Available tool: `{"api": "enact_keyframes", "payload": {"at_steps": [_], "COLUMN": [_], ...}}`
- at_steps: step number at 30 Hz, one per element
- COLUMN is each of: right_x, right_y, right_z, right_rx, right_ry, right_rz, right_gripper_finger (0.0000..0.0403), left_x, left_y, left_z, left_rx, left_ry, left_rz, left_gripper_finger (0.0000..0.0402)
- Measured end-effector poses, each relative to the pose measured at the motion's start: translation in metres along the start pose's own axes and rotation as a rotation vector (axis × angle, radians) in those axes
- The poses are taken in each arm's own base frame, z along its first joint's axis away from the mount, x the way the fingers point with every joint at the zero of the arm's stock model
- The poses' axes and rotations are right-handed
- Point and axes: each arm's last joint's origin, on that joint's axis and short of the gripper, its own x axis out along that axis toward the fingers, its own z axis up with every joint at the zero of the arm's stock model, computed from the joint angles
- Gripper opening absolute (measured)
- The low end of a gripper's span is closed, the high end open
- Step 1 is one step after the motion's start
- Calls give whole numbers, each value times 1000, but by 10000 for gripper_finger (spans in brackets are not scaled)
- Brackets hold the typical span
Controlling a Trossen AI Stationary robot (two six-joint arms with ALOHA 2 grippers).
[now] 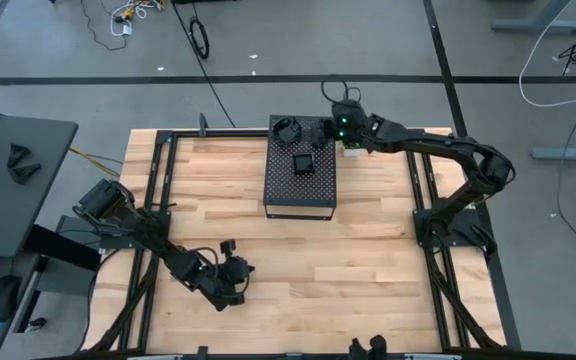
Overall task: Pick & Place Mini shaped plates
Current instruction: Stack the black drop-shaped plate on top of the black drop-shaped plates on the shelf
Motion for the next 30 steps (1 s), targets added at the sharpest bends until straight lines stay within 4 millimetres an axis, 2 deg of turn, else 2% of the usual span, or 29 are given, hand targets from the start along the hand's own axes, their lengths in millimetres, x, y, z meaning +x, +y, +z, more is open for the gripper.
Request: {"api": "enact_keyframes", "payload": {"at_steps": [5,9,13,18,24,30], "right_x": [-6,-22,-35,-37,-34,-33], "right_y": [4,9,10,5,3,2], "right_z": [5,4,-2,-14,-13,-11], "right_rx": [-86,-150,-195,-253,-289,-289], "right_ry": [-12,60,193,319,273,240], "right_rz": [84,210,318,288,203,171], "right_gripper_finger": [106,111,91,51,7,11], "left_x": [1,1,1,2,3,5], "left_y": [1,1,1,1,2,4], "left_z": [1,0,1,4,4,6], "left_rx": [-3,-4,-7,-27,-14,-17], "left_ry": [2,2,0,-15,-18,-19], "left_rz": [2,1,0,-3,0,6], "left_gripper_finger": [3,3,3,3,3,3]}}
